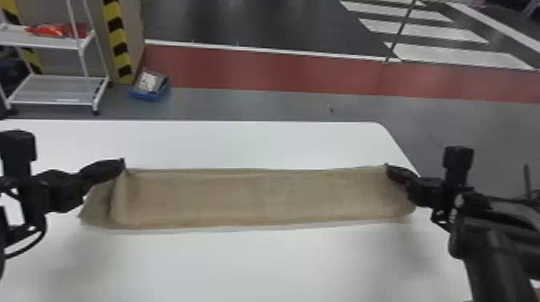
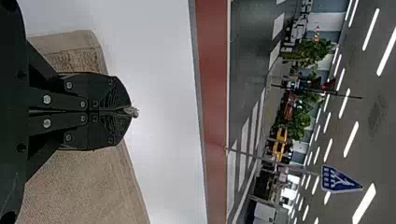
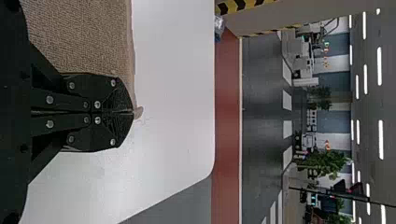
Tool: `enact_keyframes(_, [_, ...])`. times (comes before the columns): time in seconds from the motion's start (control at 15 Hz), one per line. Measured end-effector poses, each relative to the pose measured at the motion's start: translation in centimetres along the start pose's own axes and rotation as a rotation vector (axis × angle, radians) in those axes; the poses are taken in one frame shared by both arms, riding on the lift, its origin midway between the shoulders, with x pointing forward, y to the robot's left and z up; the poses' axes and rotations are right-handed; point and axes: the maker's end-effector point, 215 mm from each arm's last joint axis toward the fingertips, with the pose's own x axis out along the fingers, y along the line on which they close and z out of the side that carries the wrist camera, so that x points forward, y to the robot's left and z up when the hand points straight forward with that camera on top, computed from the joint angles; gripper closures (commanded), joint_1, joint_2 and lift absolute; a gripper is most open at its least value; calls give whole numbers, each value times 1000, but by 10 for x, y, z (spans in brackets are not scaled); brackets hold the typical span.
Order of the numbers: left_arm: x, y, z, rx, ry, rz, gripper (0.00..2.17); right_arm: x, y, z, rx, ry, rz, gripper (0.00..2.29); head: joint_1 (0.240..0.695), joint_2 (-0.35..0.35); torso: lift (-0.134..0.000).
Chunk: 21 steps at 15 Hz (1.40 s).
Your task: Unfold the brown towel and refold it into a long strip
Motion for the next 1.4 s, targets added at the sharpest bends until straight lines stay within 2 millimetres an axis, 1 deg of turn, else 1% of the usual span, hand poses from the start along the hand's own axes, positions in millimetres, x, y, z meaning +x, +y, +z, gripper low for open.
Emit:
enact_keyframes(0.27, [-20, 3, 11, -11, 2, 23, 1440, -24, -21, 9, 25, -48, -27, 1291, 695, -223, -123])
enact_keyframes(0.4, [-29, 2, 21, -7, -17, 29, 1440, -34, -26, 12, 38, -65, -31, 1291, 695, -226, -123])
enact_keyframes(0.53, [-32, -1, 25, -3, -22, 28, 1440, -37, -28, 12, 41, -64, -32, 1291, 695, -230, -123])
enact_keyframes(0.73, [-24, -3, 25, 20, -9, 53, 1440, -38, -30, 13, 39, -62, -35, 1291, 695, -236, -123])
enact_keyframes(0.87, [-10, -4, 19, 48, 27, 79, 1440, -34, -27, 15, 21, -54, -32, 1291, 695, -239, -123])
enact_keyframes(1.0, [2, -3, 10, 55, 52, 95, 1436, -28, -20, 11, 4, -40, -23, 1291, 695, -234, -123])
enact_keyframes(1.07, [7, -2, 6, 65, 63, 111, 1247, -25, -16, 8, -5, -34, -21, 1288, 695, -232, -123])
enact_keyframes(1.13, [10, -1, 4, 76, 71, 123, 461, -22, -13, 6, -13, -30, -18, 1281, 695, -230, -123])
enact_keyframes(1.2, [13, 1, 2, 87, 74, 132, 29, -19, -10, 5, -20, -29, -16, 1210, 695, -226, -123])
enact_keyframes(1.27, [14, 2, 2, 94, 72, 136, -2, -17, -8, 7, -26, -32, -13, 1004, 695, -224, -123])
enact_keyframes(1.33, [14, 4, 3, 98, 70, 141, 2, -16, -7, 9, -31, -38, -13, 1004, 695, -218, -123])
enact_keyframes(1.4, [11, 9, 5, 99, 65, 149, 2, -16, -7, 12, -35, -44, -15, 755, 695, -214, -123])
